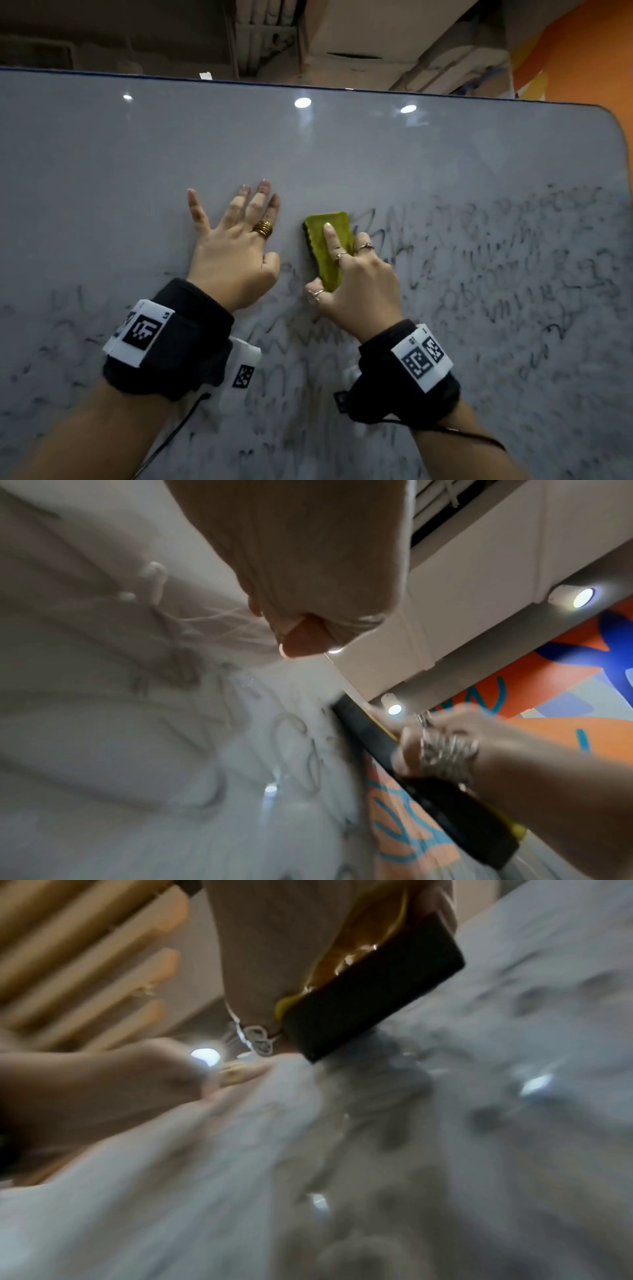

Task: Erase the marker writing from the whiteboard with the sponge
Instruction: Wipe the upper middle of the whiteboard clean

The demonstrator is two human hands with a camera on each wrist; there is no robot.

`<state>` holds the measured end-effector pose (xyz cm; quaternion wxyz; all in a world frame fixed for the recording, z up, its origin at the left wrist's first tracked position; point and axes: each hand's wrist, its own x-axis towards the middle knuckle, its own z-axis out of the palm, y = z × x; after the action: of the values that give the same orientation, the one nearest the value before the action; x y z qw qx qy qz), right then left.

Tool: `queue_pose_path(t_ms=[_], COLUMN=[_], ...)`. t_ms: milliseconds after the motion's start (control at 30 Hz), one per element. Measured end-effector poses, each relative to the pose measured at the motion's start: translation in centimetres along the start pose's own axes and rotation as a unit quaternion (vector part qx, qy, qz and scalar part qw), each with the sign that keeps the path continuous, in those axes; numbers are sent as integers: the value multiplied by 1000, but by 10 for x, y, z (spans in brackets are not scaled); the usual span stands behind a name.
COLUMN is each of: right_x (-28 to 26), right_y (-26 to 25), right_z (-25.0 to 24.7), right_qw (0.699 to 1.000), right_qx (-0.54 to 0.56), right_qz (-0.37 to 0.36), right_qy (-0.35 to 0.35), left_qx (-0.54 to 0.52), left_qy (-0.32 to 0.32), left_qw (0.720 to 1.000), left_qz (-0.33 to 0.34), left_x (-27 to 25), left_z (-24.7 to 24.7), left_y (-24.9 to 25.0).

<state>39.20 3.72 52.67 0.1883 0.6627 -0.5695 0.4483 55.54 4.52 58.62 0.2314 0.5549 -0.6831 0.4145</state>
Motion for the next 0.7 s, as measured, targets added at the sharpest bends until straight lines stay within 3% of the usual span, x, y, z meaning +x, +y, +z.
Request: queue_pose_path(t_ms=[133,200,300,367,433,567,700], right_x=[8,5,-13,-18,-15,-5,-1], right_y=[36,22,-26,-39,-27,1,-33], right_z=[-10,-12,1,4,0,-15,-20], right_qw=[991,993,1000,999,999,985,990], right_qx=[-3,6,-4,-15,-20,17,53], right_qz=[136,115,-4,-25,14,171,129], right_qy=[17,15,-22,-34,-27,-9,-23], left_qx=[18,30,27,19,18,17,31], left_qy=[-21,-21,-34,-40,-43,-46,-43], left_qw=[1000,999,999,999,999,998,998], left_qz=[9,17,22,22,27,29,32], left_x=[-2,-2,-3,-3,-3,-4,-4], left_z=[-5,-7,-9,-9,-10,-10,-9], left_y=[-1,0,-1,-3,-4,-4,-1])
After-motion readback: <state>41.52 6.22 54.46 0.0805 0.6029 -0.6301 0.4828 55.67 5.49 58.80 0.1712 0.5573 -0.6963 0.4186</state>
